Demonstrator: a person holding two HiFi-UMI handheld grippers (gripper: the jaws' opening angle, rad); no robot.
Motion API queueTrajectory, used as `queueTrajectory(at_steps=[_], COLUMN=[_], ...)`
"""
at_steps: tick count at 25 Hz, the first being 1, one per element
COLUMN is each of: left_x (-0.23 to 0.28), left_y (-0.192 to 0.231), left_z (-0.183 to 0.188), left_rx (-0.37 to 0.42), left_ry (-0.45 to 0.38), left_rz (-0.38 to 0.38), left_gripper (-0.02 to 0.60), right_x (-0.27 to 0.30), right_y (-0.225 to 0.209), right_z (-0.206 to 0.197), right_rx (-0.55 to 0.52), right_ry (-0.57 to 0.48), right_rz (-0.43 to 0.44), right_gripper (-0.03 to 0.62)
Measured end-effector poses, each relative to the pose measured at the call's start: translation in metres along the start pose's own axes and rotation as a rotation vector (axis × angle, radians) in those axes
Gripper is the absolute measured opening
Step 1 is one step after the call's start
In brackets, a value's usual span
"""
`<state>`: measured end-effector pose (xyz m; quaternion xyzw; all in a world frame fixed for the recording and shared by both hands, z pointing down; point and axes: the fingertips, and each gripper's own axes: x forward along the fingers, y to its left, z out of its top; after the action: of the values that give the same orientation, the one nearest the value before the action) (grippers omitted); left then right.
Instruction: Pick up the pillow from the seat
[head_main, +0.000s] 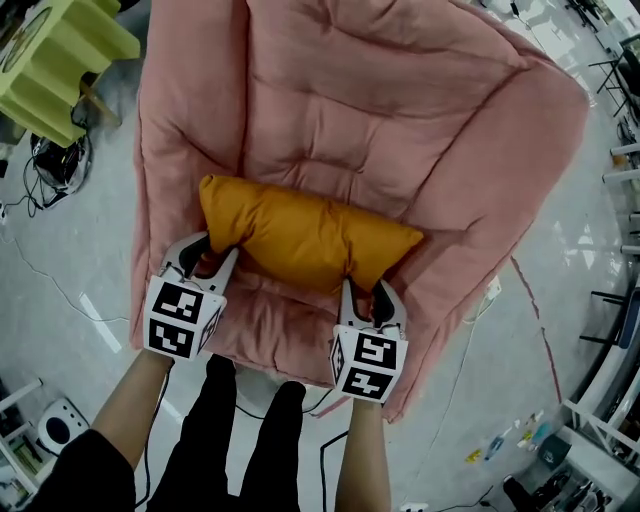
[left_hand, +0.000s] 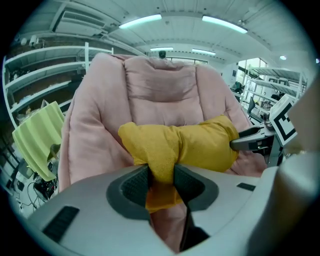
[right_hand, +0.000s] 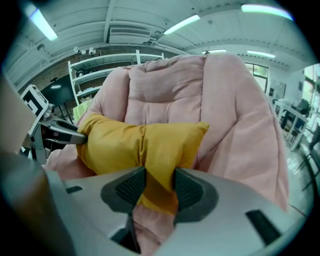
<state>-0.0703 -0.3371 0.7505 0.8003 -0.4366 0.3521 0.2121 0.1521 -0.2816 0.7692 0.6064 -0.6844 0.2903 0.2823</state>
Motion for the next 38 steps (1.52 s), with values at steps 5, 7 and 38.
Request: queueTrajectory(at_steps=[5,7,38], left_x=[-0.025,-0.036,-0.239], left_y=[0.002,0.001,-0.018], left_z=[0.021,0.031,0.161], left_rx=[0.012,0.02,0.07], left_ry=[-0.051,-0.073,-0.347], left_rz=[0.015,0.023,0.089], left_gripper=[0.147,0.147,0.147], right_x=[-0.022,-0.033,-0.234], right_y=[0.004,0.005,0.029], right_z=[0.021,0.029,0.172], right_rx=[-0.004,-0.002,-0.072], right_ry=[-0.048,-0.067,-0.331], right_rz=[-0.009,-0.013,-0.082], right_gripper=[0.193,0.193,0.193])
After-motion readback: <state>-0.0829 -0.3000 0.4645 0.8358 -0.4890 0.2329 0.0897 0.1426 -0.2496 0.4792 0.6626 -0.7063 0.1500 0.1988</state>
